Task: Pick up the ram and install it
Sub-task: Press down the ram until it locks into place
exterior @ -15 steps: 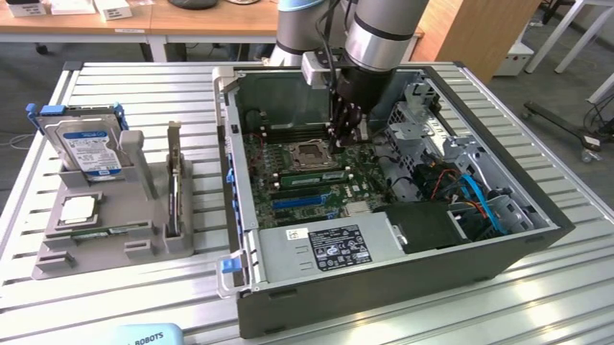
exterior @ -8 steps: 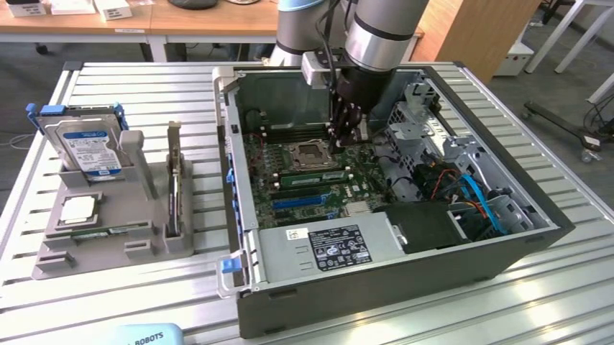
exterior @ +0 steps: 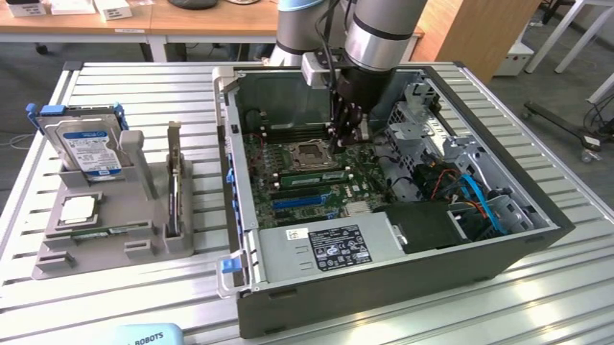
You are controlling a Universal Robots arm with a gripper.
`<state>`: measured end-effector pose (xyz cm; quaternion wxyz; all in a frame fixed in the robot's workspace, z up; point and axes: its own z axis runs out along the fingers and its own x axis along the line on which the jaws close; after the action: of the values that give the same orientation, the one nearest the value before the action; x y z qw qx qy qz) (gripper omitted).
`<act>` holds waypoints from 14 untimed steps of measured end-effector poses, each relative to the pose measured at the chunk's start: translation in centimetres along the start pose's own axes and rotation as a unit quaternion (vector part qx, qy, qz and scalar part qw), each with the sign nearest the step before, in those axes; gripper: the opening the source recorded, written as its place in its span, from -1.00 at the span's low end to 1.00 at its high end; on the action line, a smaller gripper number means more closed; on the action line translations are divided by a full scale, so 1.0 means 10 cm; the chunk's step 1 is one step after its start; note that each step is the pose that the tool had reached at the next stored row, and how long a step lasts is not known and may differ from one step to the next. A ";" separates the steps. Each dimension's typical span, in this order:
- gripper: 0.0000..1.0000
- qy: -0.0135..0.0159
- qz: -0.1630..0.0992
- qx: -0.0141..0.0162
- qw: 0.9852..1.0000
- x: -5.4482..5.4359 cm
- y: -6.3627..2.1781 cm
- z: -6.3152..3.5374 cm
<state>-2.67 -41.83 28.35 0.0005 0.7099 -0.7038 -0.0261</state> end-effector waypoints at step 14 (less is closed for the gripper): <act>-0.80 0.002 0.000 0.004 1.000 -0.03 -0.007 0.000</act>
<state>-2.60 -41.58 28.36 -0.0010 0.7100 -0.7039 -0.0218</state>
